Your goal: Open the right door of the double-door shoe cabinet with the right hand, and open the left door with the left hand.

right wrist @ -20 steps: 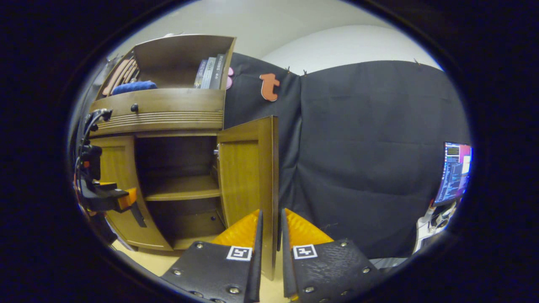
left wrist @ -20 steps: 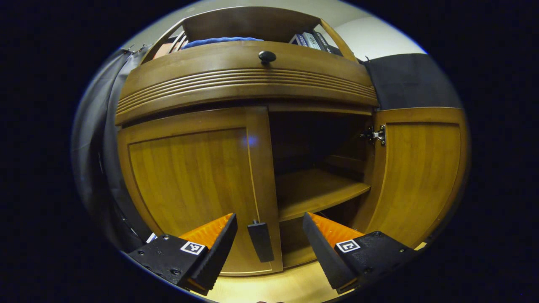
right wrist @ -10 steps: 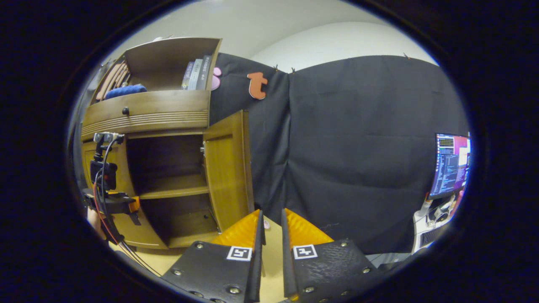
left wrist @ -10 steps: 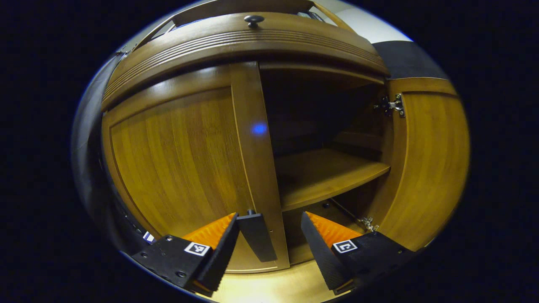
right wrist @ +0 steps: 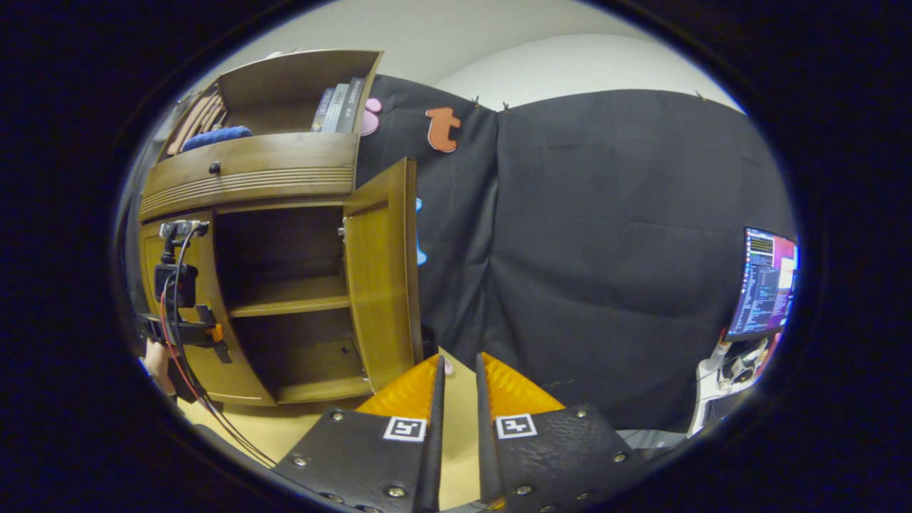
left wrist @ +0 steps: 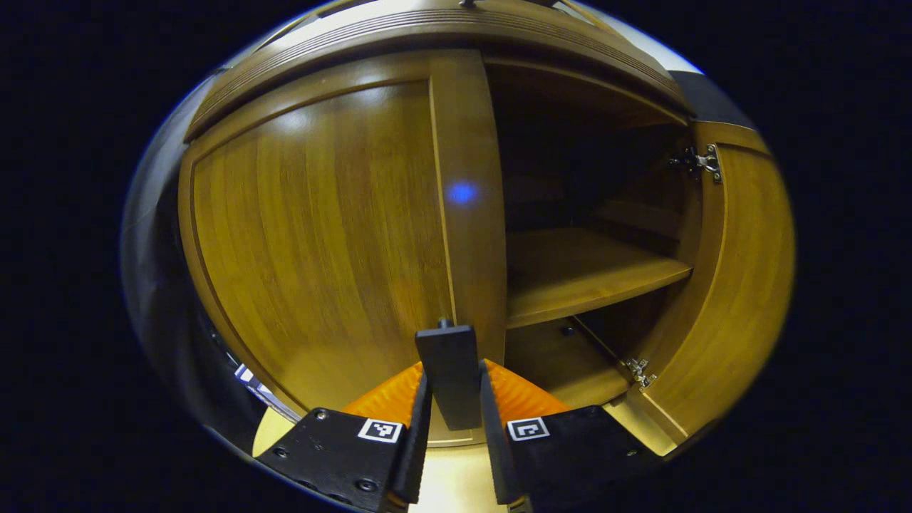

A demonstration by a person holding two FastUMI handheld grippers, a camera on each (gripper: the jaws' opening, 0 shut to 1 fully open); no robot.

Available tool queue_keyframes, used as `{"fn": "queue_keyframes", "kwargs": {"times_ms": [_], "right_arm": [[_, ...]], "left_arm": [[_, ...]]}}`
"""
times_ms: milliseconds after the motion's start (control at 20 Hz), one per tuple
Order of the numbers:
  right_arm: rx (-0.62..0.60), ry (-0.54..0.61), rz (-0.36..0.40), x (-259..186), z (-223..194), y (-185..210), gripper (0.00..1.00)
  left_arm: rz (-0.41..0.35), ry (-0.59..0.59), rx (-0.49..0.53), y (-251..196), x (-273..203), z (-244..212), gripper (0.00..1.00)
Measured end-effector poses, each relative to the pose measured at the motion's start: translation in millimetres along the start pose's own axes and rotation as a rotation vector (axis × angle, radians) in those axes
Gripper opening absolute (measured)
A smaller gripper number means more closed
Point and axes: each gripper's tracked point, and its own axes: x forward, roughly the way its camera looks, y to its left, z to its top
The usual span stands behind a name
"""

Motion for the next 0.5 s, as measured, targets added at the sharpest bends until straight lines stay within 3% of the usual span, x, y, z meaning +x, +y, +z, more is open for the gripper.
{"fn": "queue_keyframes", "kwargs": {"times_ms": [500], "right_arm": [[-0.014,0.009,0.101,10.9,2.6,30.6,0.22]], "left_arm": [[-0.043,-0.010,-0.080,-1.3,-13.3,-3.5,0.31]]}}
